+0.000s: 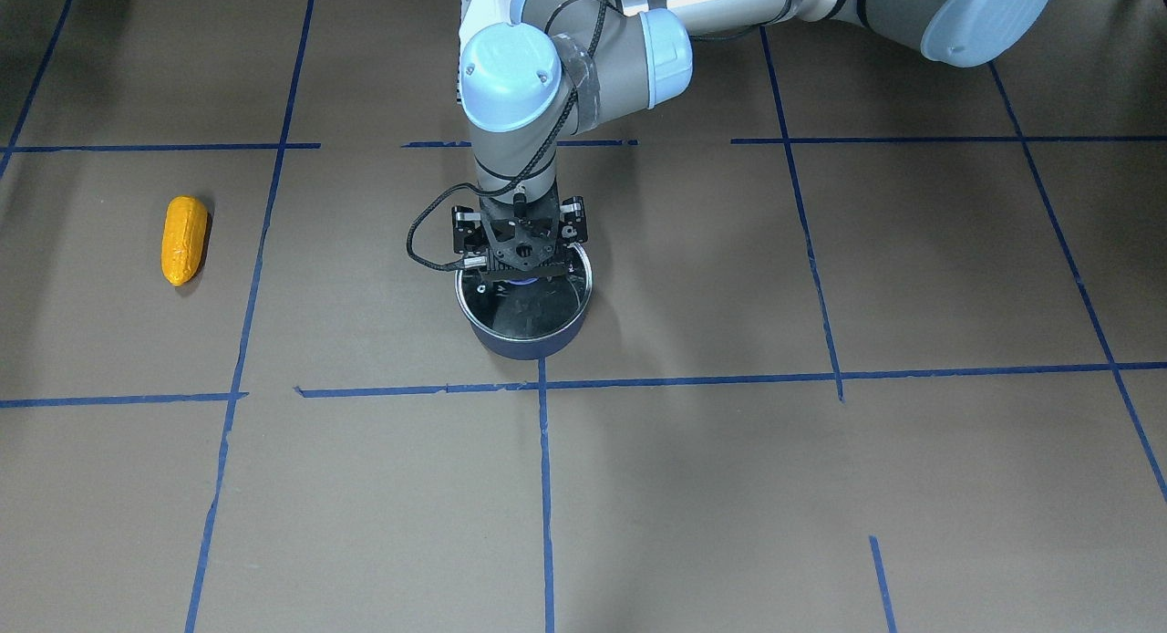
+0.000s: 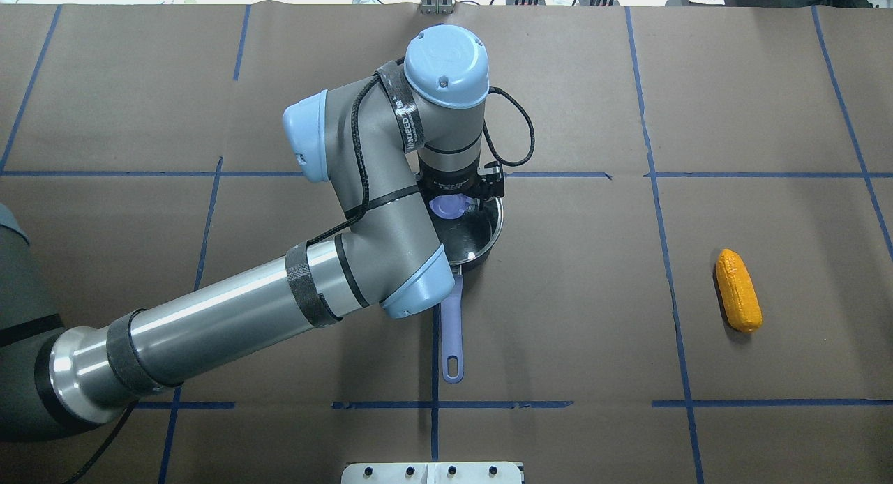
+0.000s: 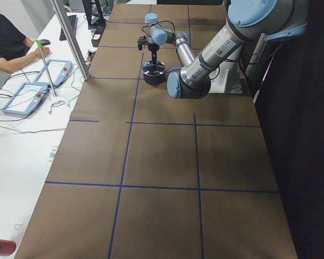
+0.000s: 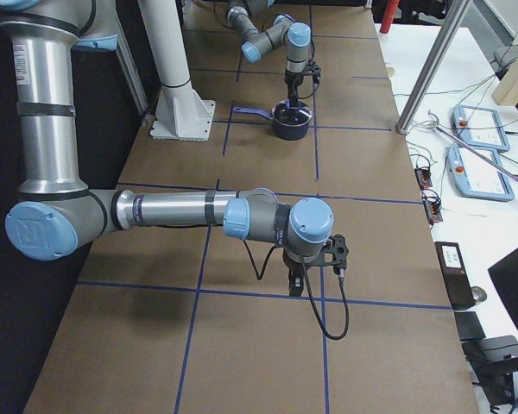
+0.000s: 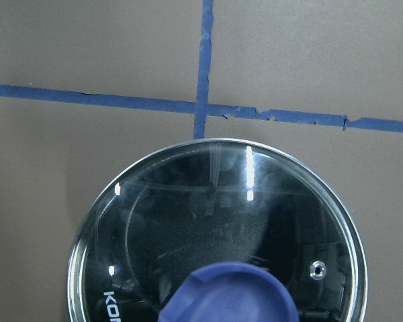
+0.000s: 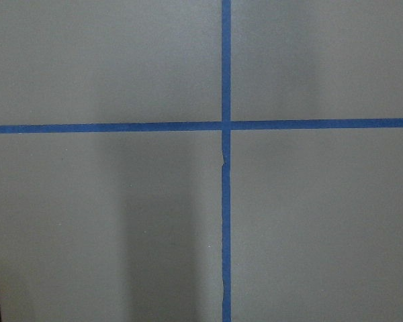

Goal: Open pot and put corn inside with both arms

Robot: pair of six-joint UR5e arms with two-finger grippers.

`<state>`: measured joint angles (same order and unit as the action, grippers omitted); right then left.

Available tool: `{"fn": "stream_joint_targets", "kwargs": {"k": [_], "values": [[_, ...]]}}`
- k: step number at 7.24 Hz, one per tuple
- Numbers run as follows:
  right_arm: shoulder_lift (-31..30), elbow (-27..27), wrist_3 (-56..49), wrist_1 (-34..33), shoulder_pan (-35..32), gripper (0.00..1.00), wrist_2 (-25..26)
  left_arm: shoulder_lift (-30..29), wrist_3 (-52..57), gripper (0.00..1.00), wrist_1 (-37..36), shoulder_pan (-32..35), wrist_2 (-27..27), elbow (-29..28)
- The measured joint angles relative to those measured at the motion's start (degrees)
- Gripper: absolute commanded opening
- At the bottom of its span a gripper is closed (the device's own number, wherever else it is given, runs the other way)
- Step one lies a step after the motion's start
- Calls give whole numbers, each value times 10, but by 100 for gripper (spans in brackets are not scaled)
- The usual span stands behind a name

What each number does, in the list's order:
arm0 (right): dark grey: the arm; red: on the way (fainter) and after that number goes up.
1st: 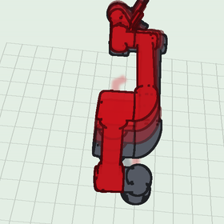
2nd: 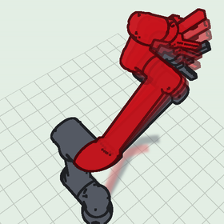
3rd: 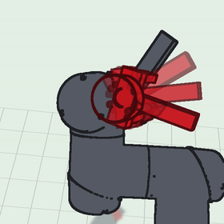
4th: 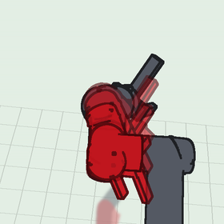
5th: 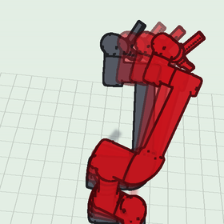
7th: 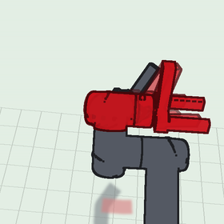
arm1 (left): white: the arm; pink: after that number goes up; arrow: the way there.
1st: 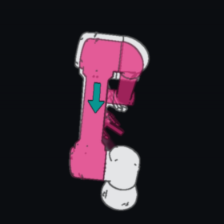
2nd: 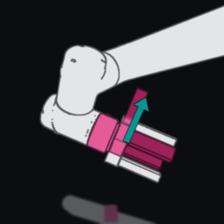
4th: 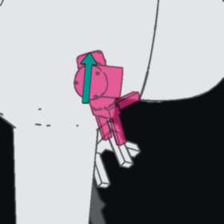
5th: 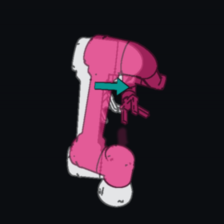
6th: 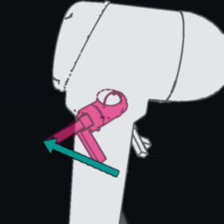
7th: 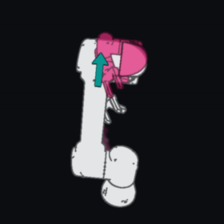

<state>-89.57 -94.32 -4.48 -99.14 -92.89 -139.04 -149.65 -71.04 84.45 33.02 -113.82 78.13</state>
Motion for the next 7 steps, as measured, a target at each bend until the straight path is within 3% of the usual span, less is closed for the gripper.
{"fn": "stream_joint_targets", "kwargs": {"k": [1,2,3,4,5,7], "values": [[0,0,0,0,0,100,0,0,0,97,4,0,0,-2],[0,0,0,-1,0,100,0,0,0,86,8,-1,0,-5],[0,0,0,-1,0,100,0,0,-1,67,10,-1,0,-7],[0,0,0,0,0,100,0,0,-1,39,10,-1,0,-8],[0,0,0,0,0,100,0,0,-2,23,11,-1,0,-8],[1,0,0,0,0,100,0,0,-3,18,13,1,0,8]]}}
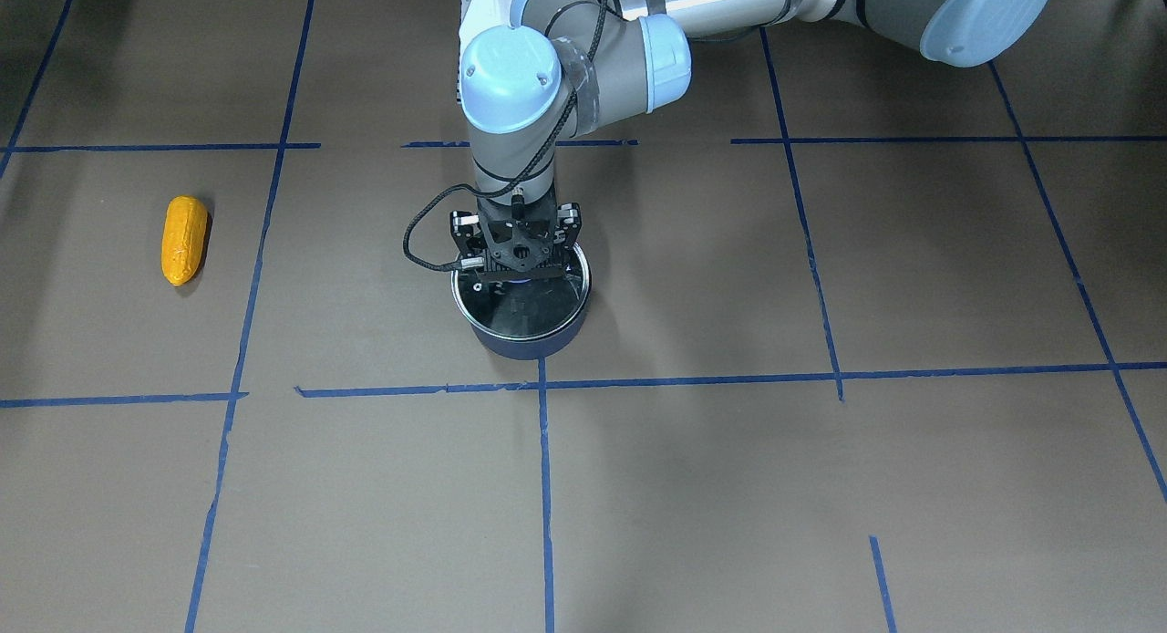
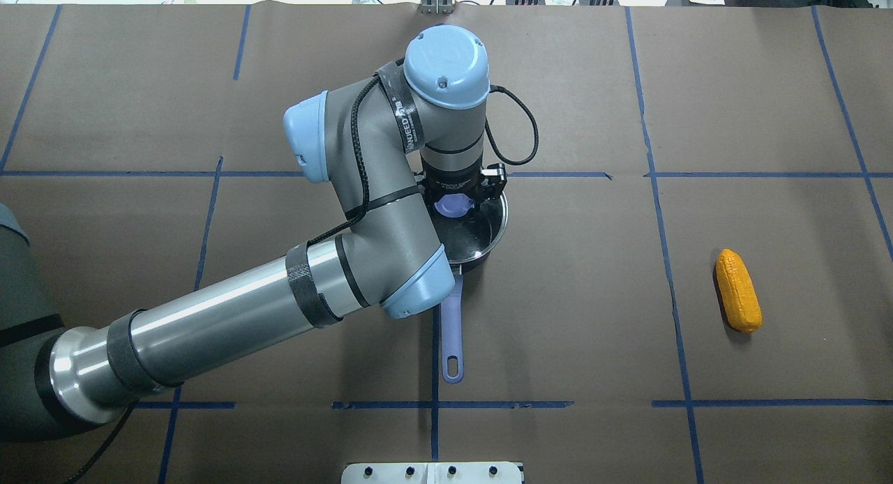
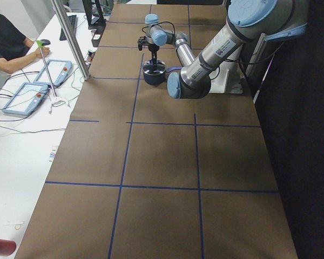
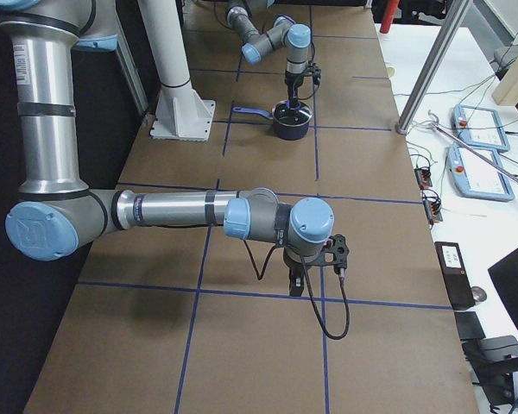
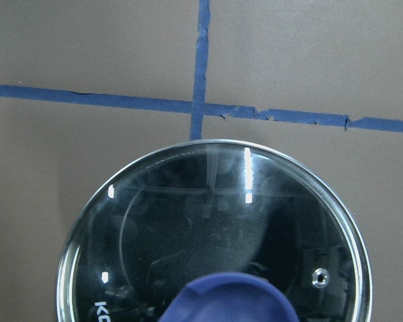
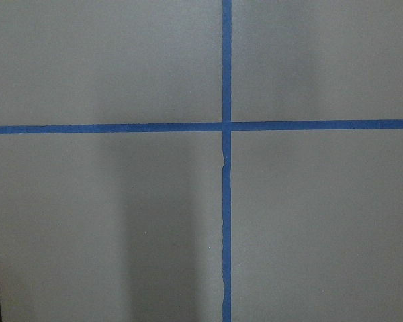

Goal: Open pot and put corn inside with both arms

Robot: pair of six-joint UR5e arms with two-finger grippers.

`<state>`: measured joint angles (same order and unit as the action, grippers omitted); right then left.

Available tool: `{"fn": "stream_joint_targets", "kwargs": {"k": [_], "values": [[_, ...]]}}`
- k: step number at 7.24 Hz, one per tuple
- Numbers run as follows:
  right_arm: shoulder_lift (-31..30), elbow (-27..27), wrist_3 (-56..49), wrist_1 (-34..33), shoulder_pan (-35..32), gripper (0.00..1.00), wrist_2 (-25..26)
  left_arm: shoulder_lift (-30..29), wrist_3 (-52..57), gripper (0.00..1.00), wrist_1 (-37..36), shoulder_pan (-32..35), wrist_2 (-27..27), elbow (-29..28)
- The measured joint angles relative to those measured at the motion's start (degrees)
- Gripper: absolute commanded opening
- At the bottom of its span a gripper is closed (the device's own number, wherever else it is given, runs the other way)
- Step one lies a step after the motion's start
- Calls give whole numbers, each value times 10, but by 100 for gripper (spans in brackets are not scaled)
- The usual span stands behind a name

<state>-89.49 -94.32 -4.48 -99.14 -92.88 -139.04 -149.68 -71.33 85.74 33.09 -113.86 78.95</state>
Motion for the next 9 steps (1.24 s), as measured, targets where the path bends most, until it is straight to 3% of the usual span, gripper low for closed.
{"fn": "stream_joint_targets", "kwargs": {"k": [4,9], "values": [[6,-1,19,-1,2,100,-1,33,2,17,-34,15,-2,84],[15,-12,70,16,12,100,-14,211,54,17,-40,48,-4,243]]}}
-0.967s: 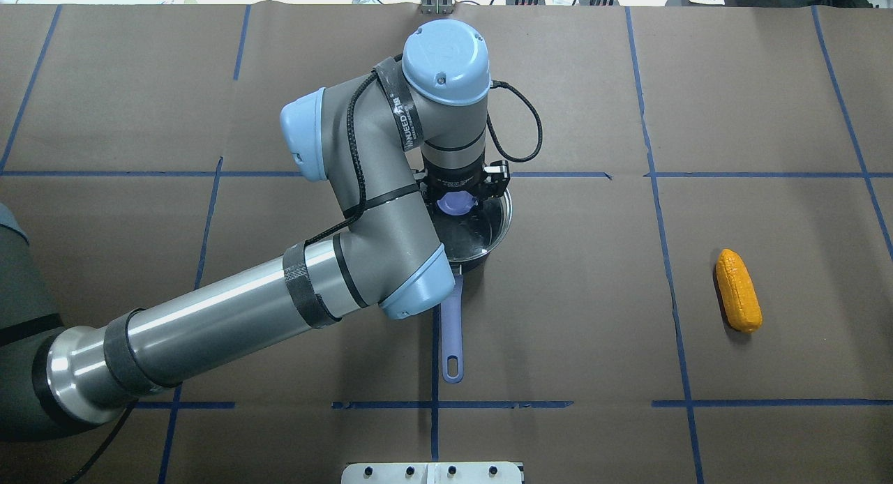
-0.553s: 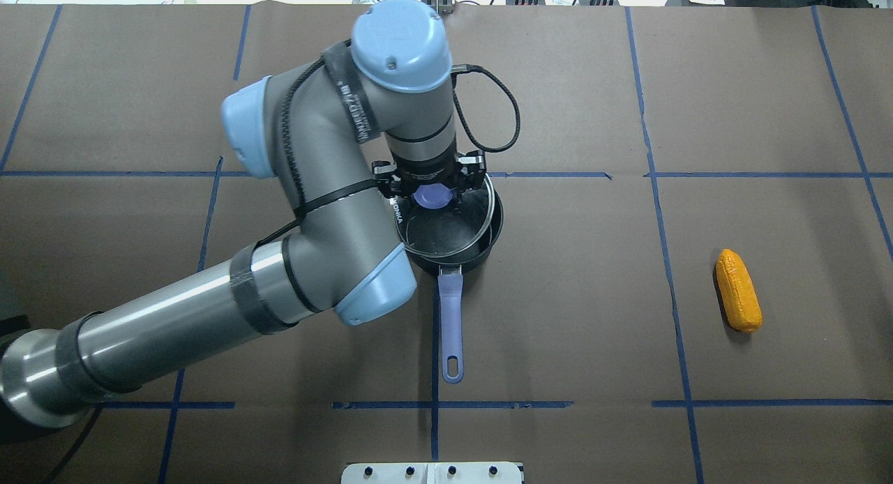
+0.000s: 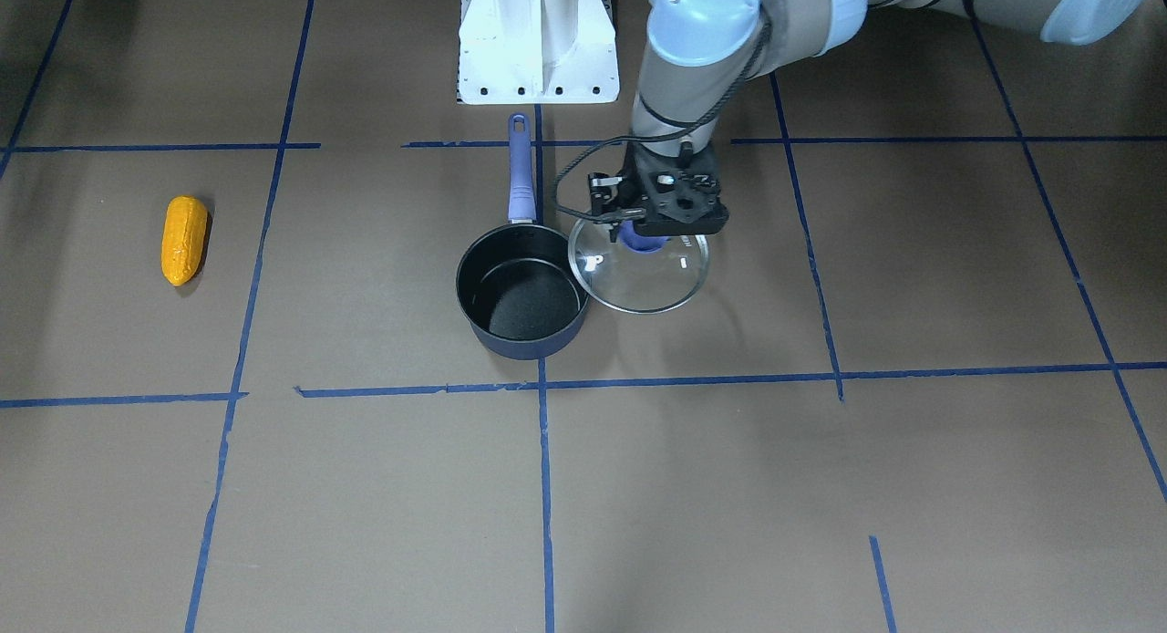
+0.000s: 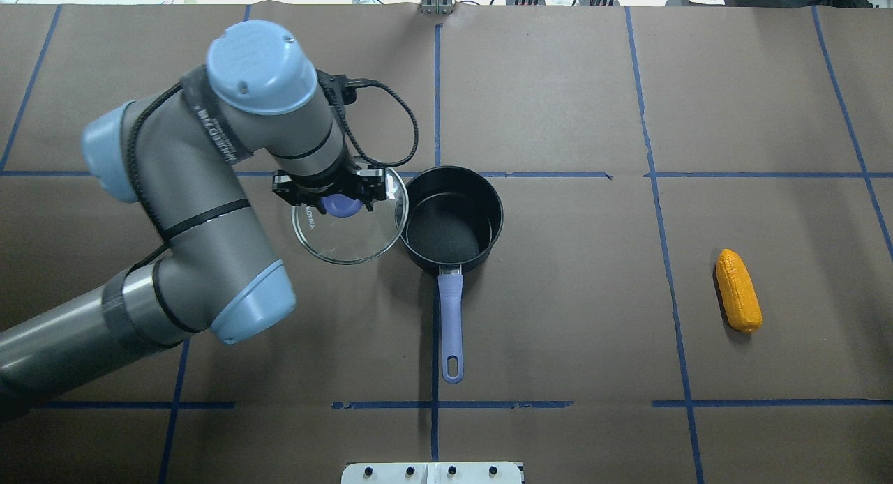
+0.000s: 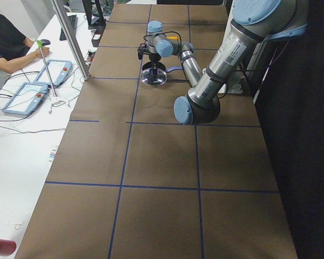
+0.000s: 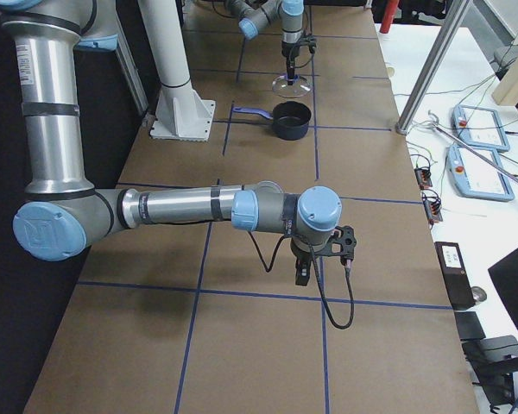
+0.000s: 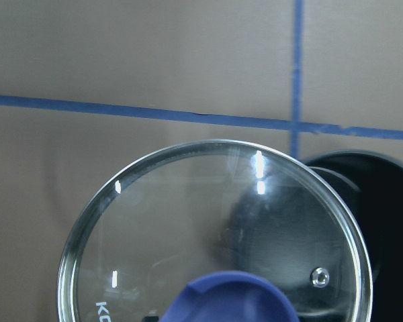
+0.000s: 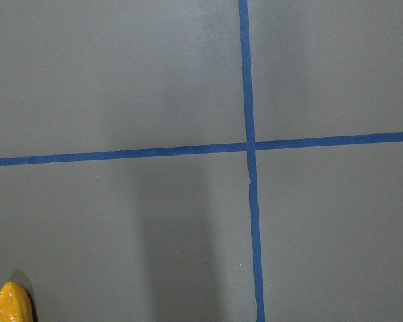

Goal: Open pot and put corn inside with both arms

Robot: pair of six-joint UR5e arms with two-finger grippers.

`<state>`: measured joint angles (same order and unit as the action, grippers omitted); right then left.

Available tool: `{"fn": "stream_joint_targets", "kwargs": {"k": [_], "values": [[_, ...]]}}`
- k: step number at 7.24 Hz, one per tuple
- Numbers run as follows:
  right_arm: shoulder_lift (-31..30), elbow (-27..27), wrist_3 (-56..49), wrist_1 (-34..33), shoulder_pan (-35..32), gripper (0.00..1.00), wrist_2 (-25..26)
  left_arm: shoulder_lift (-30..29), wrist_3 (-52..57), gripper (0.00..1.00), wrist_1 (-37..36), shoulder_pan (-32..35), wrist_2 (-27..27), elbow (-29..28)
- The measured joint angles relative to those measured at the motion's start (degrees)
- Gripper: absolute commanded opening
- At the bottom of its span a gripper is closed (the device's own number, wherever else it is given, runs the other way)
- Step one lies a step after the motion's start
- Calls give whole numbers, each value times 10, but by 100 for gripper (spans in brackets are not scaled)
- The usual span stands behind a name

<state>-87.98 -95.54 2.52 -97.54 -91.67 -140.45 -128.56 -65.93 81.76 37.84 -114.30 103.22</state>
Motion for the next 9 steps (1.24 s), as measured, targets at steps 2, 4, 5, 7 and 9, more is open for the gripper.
{"fn": "stream_joint_targets", "kwargs": {"k": [2,4,5,7,9], "values": [[-5,-6,75,68,25,100,-1,43,10,17,1,2,0,31],[-8,-13,212,177,79,100,-2,64,11,18,5,2,-1,36],[-11,-20,279,226,109,100,0,74,11,18,8,0,-1,33],[-19,-46,366,268,159,100,7,84,11,18,23,-7,0,16],[-20,-79,439,275,217,100,44,90,9,18,39,-10,0,-7]]}}
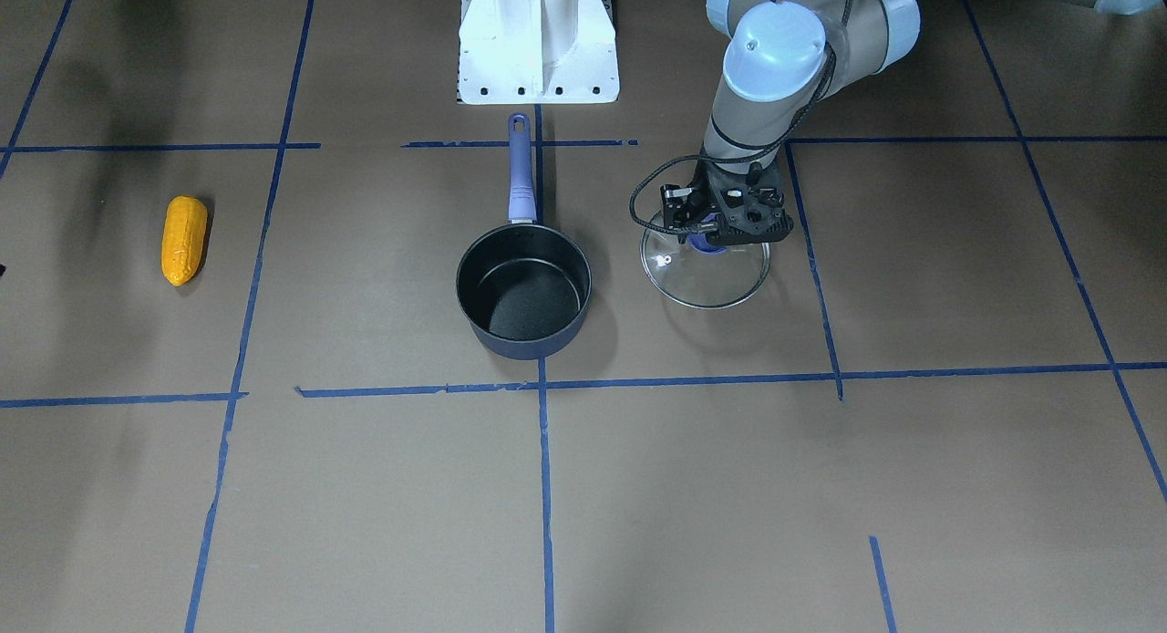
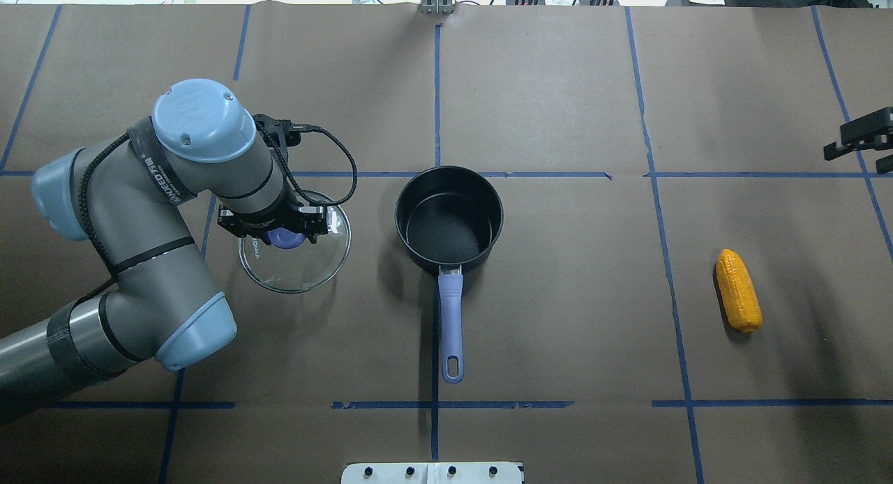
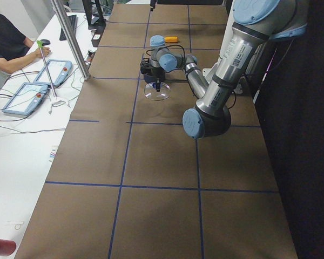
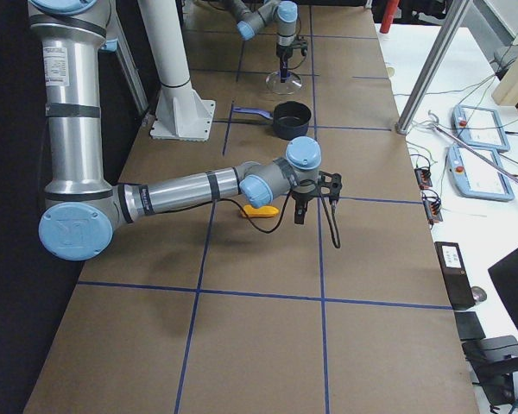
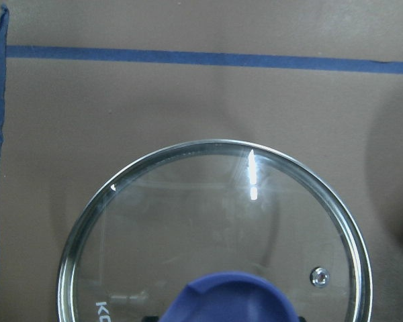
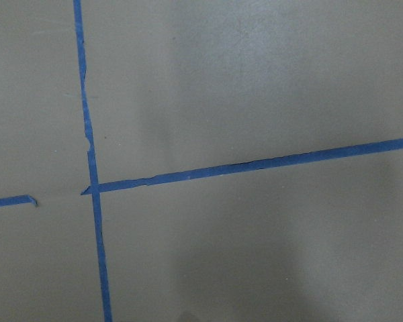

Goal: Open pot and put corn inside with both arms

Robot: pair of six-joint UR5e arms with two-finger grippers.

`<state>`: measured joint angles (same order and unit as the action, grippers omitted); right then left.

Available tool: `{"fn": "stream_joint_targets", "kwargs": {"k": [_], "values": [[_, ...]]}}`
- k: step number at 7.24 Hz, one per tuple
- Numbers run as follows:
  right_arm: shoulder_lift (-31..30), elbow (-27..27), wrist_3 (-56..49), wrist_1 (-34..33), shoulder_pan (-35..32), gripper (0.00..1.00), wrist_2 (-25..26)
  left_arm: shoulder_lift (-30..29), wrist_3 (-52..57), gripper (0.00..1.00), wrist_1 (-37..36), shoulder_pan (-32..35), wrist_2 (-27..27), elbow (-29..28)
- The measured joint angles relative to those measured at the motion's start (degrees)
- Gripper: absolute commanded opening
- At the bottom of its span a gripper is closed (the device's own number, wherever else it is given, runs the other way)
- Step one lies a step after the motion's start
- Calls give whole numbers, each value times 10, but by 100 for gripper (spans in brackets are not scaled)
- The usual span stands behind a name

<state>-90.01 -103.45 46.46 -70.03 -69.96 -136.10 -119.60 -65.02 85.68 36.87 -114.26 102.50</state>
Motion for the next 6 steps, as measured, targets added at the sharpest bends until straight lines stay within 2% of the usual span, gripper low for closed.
{"fn": "stream_joint_targets", "kwargs": {"k": [3,4,6], "values": [[5,-28,68,2,58,100,39,12,-2,18,69,-1,0,-45],[6,-32,78,2,69,100,46,18,-1,22,80,-1,0,-50],[7,-35,85,2,80,100,51,24,0,95,86,-1,-1,-52]]}}
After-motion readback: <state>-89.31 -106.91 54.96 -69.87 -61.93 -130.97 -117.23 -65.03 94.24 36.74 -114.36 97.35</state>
